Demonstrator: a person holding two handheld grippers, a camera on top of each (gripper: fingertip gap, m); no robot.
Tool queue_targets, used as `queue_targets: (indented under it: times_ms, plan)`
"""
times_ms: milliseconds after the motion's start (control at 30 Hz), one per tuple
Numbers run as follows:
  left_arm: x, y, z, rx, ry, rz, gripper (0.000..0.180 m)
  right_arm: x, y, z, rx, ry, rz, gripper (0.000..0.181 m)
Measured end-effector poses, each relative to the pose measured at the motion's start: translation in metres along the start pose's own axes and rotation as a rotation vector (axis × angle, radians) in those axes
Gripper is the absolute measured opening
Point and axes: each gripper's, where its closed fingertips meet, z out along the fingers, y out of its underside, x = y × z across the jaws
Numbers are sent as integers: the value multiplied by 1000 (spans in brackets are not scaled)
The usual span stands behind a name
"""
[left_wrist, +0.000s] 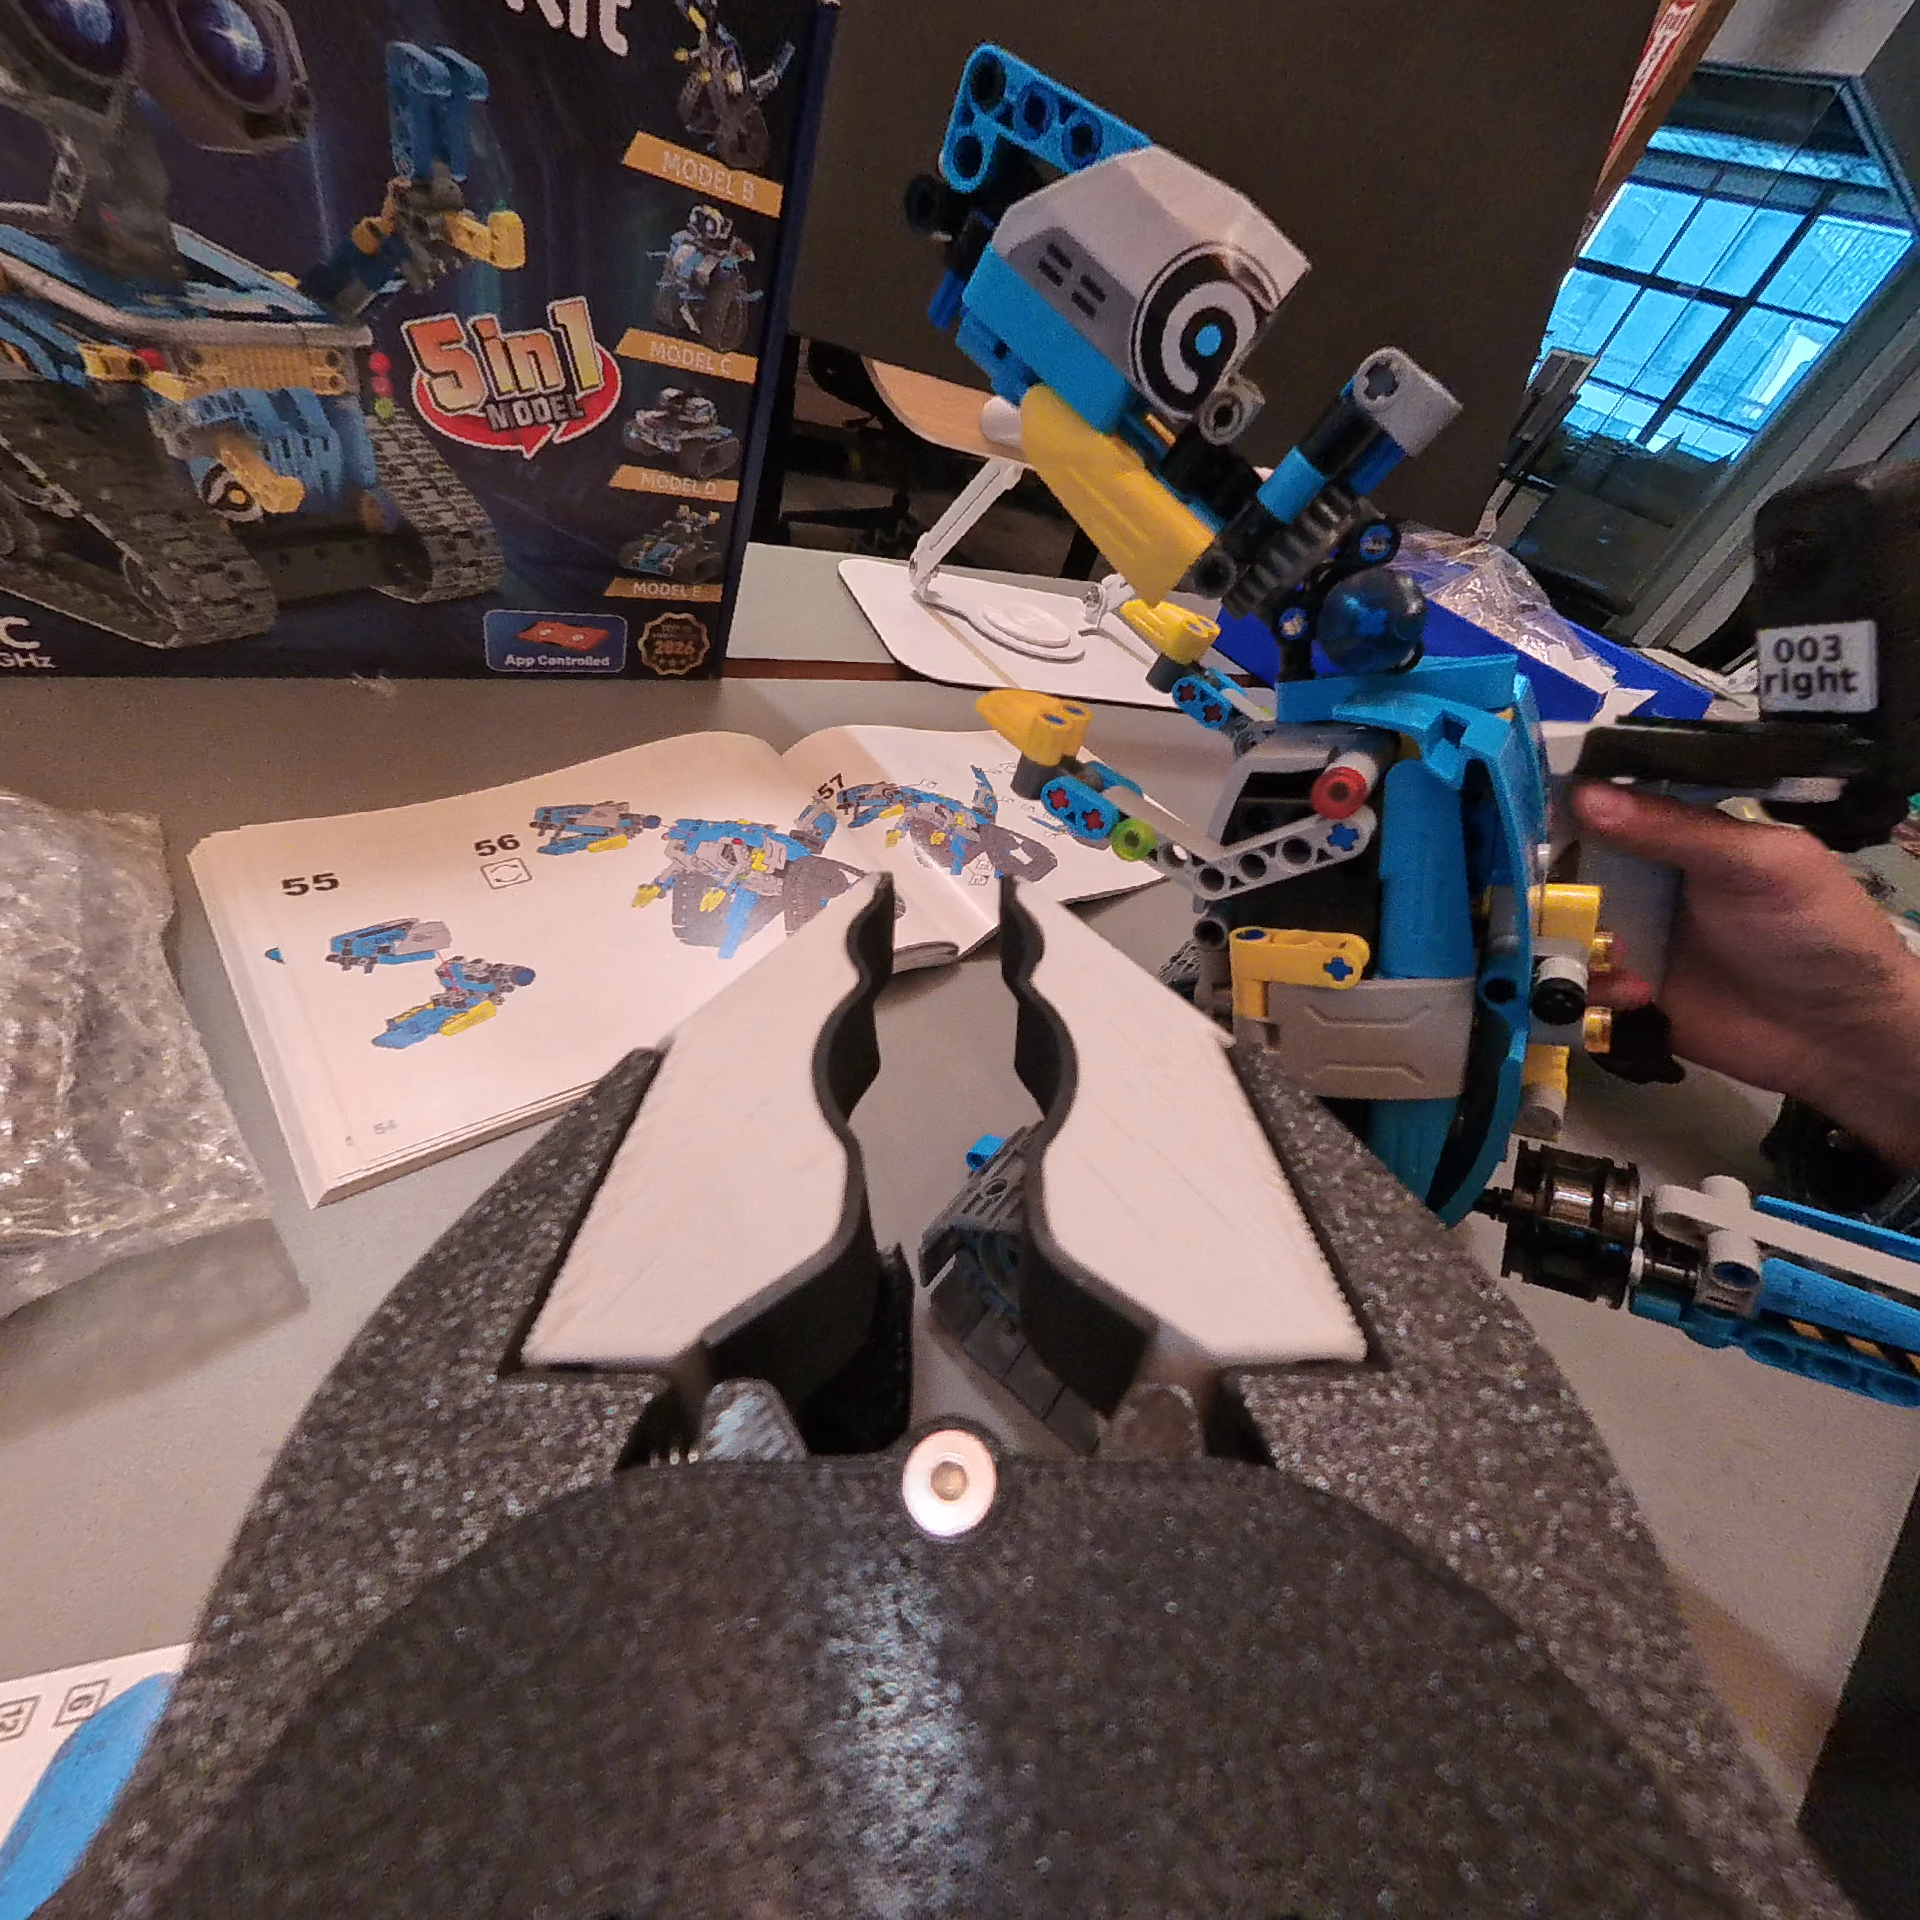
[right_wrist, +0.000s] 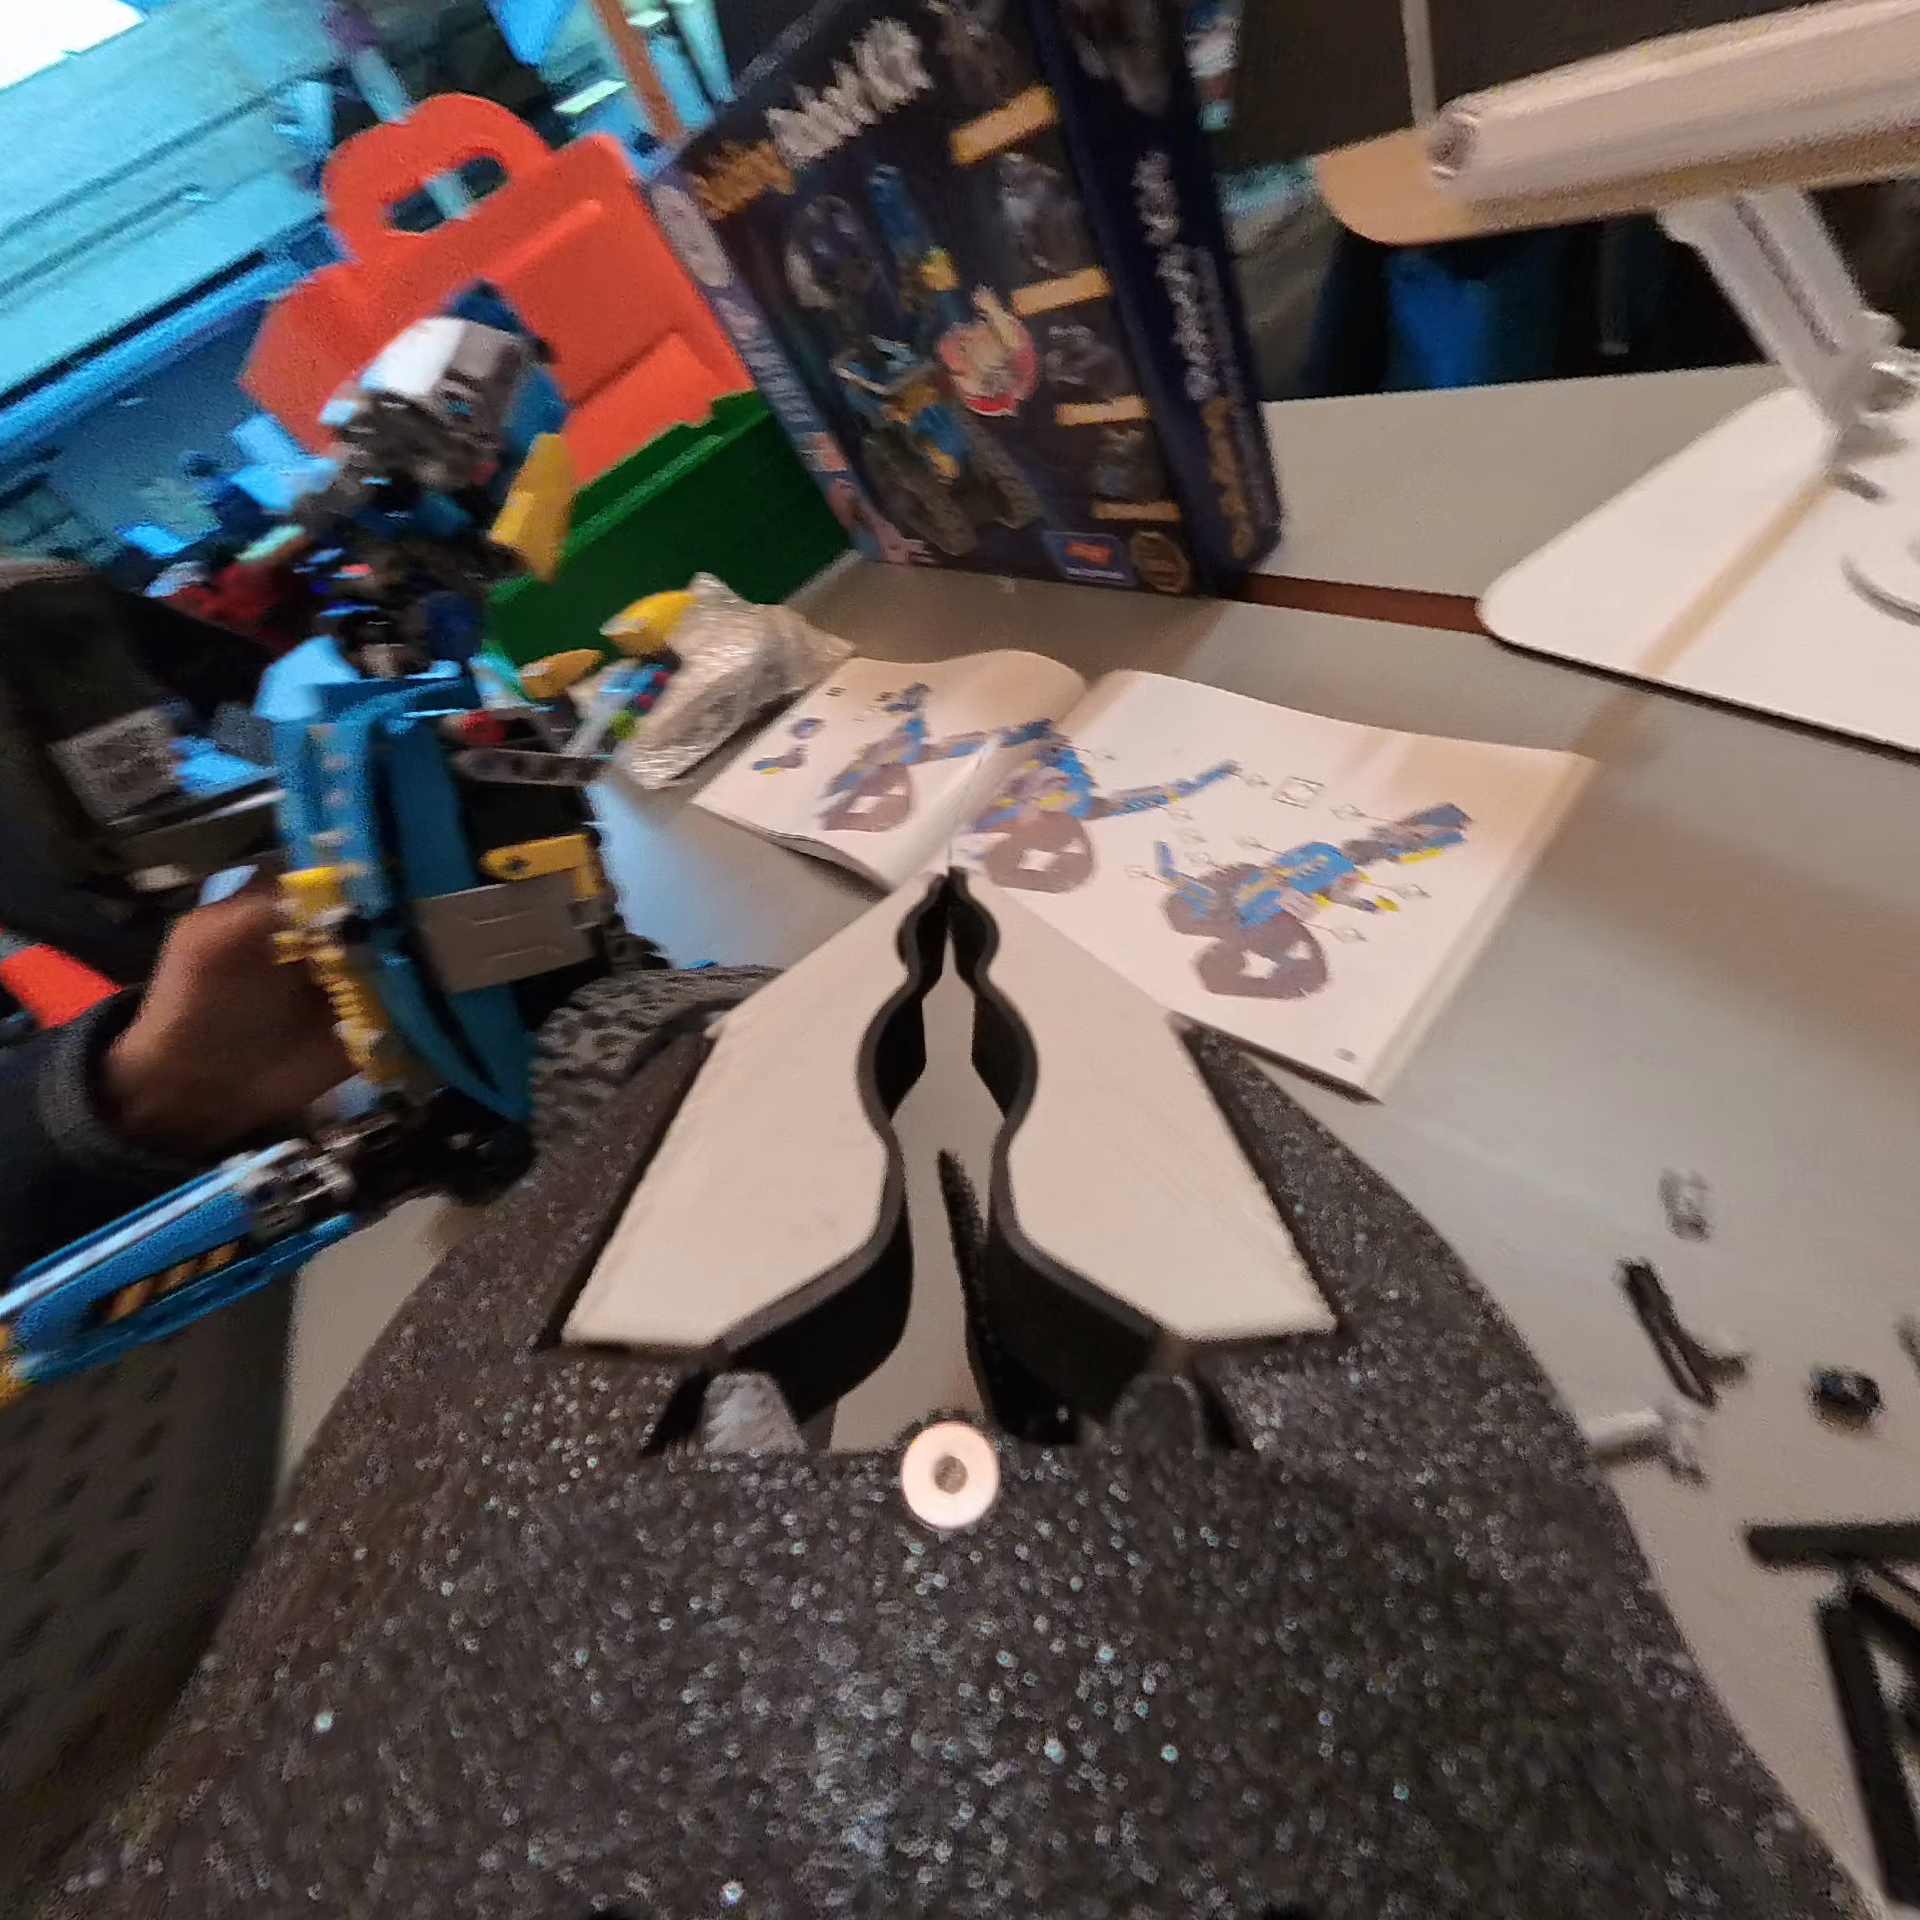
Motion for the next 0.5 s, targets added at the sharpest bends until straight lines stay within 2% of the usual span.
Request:
queue_targets:
  times_ms: [167, 300, 433, 467, 500]
  plan:
    - [14, -12, -4, 48, 61, 24, 20, -74, 11, -12, -49, -385, -201, 0]
    - [37, -25, -11, 119, 186, -7, 29, -117, 13, -28, 25, -626, -210, 0]
    - [42, -25, -8, 98, 196, -57, 27, -122, 18, -22, -1, -671, -155, 0]
    - [38, -25, -8, 100, 171, -23, 31, -123, 22, -21, -24, -678, -155, 0]
    - [34, -27, -10, 114, 142, 5, 45, -125, 26, -19, -46, -673, -164, 0]
